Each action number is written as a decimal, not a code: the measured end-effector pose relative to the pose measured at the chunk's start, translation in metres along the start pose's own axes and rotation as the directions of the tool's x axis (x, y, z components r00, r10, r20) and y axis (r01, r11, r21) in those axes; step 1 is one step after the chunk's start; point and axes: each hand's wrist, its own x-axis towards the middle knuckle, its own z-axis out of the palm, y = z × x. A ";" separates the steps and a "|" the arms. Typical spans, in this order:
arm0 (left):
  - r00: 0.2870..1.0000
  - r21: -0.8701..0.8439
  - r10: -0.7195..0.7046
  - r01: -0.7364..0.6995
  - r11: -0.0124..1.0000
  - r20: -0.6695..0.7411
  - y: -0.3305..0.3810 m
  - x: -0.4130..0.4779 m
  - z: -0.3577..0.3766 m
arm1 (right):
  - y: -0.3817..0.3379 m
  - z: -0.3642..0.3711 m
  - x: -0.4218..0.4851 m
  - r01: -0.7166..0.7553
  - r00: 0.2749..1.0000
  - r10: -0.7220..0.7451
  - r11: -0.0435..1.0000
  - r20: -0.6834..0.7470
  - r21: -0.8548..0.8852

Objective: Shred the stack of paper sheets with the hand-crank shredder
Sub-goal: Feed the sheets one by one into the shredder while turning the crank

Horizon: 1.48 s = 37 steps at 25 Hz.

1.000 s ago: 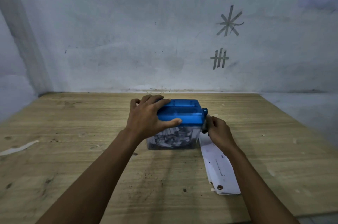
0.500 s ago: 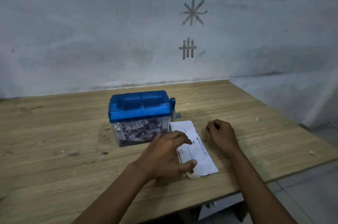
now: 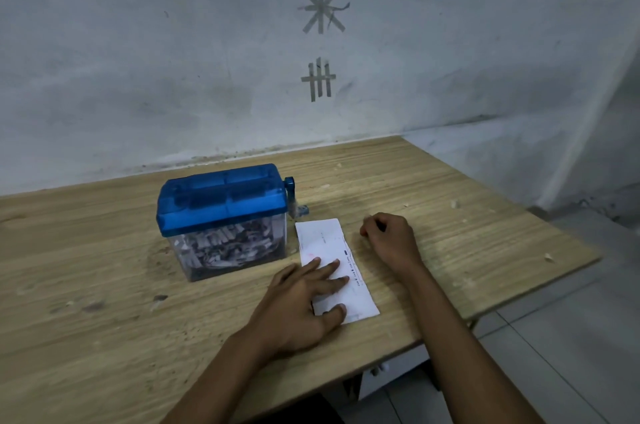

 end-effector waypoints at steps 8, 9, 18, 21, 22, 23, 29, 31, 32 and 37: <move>0.979 -0.081 0.157 -0.168 0.982 -0.132 -0.004 -0.006 -0.006 | 0.001 -0.002 0.000 0.006 1.000 -0.006 1.000 -0.005 -0.007; 0.967 -0.001 0.223 -0.225 0.974 -0.126 -0.003 -0.010 -0.009 | 0.000 -0.002 0.000 0.007 1.000 -0.007 1.000 -0.005 -0.013; 0.982 -0.028 0.100 -0.106 0.994 -0.158 0.019 -0.009 -0.027 | 0.002 -0.001 -0.003 0.008 1.000 -0.008 1.000 0.003 -0.003; 0.987 -0.191 0.042 -0.072 0.979 -0.158 0.023 -0.002 -0.032 | 0.002 -0.001 -0.001 0.002 1.000 -0.002 1.000 0.002 -0.002; 0.985 -0.230 0.023 -0.063 0.971 -0.171 0.026 -0.001 -0.034 | 0.002 -0.001 -0.001 0.004 1.000 -0.004 1.000 0.002 -0.006; 0.983 -0.256 -0.002 -0.046 0.965 -0.185 0.027 -0.001 -0.036 | 0.002 -0.001 0.000 0.007 1.000 -0.007 1.000 0.002 -0.011; 0.970 -0.438 -0.184 0.097 0.894 -0.160 0.031 0.004 -0.040 | 0.003 -0.002 -0.001 0.009 1.000 -0.009 1.000 0.002 -0.007; 0.957 -0.578 -0.257 0.136 0.804 -0.133 0.031 0.003 -0.041 | 0.003 -0.001 -0.001 0.015 1.000 -0.015 1.000 0.000 -0.004; 0.951 -0.623 -0.287 0.157 0.766 -0.112 0.031 0.003 -0.041 | 0.003 -0.001 -0.001 0.016 1.000 -0.016 1.000 -0.001 -0.003; 0.925 -0.672 -0.374 0.235 0.703 -0.068 0.030 0.003 -0.039 | 0.002 -0.002 -0.003 0.018 1.000 -0.018 1.000 0.007 0.014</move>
